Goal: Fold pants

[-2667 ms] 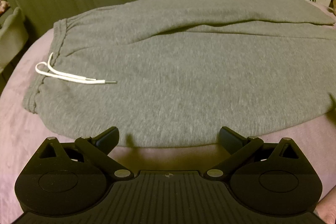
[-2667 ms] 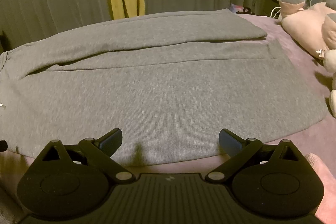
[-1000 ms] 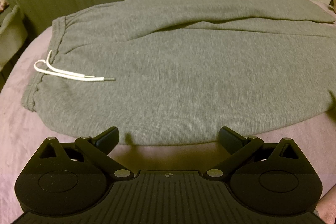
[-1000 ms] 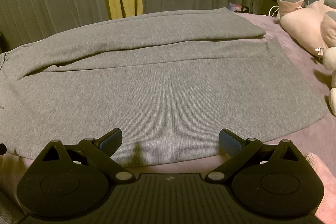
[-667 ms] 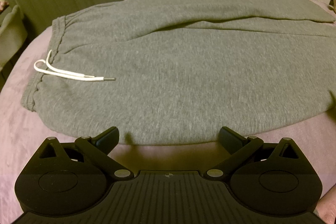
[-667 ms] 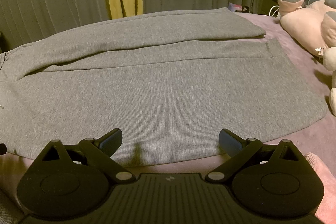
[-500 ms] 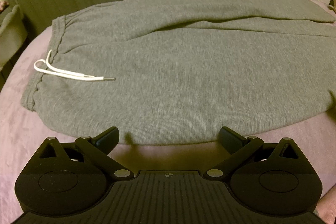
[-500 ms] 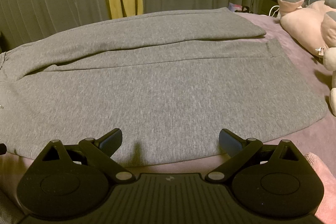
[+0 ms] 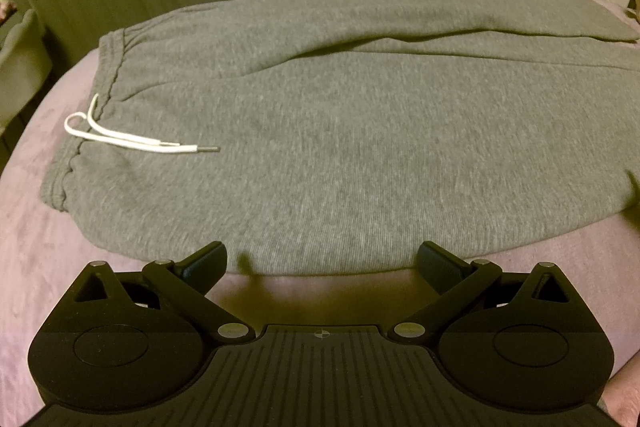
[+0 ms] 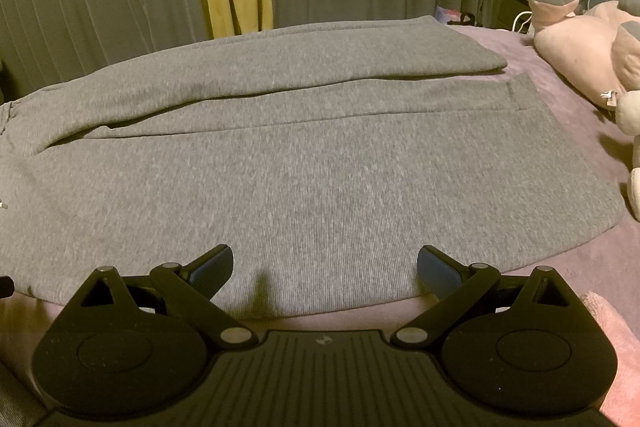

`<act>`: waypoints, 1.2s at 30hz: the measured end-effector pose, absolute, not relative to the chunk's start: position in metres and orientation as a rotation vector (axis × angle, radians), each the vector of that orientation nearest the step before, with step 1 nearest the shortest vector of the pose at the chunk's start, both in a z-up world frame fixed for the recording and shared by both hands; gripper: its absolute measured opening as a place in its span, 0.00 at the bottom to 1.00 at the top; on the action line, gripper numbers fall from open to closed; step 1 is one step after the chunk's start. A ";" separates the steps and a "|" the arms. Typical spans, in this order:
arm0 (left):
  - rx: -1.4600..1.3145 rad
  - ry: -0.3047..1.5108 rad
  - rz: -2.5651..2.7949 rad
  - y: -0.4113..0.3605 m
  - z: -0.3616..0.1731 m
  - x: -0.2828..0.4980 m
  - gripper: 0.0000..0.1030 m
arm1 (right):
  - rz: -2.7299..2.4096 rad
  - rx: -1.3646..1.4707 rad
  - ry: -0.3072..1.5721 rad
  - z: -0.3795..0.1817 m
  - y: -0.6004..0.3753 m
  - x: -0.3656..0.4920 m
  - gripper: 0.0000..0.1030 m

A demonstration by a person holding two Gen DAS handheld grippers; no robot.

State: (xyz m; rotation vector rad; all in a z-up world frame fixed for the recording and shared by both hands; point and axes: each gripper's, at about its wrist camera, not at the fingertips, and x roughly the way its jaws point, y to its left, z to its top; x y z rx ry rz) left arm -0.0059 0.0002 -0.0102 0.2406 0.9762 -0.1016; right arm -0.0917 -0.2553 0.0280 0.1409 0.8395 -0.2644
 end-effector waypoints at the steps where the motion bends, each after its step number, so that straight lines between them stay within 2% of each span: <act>1: 0.241 0.977 -0.101 0.001 -0.010 -0.007 1.00 | -0.264 0.141 0.840 0.028 -0.255 -0.092 0.96; 36: 0.208 0.940 -0.069 0.002 0.006 -0.005 1.00 | -0.242 0.154 0.841 0.027 -0.258 -0.084 0.96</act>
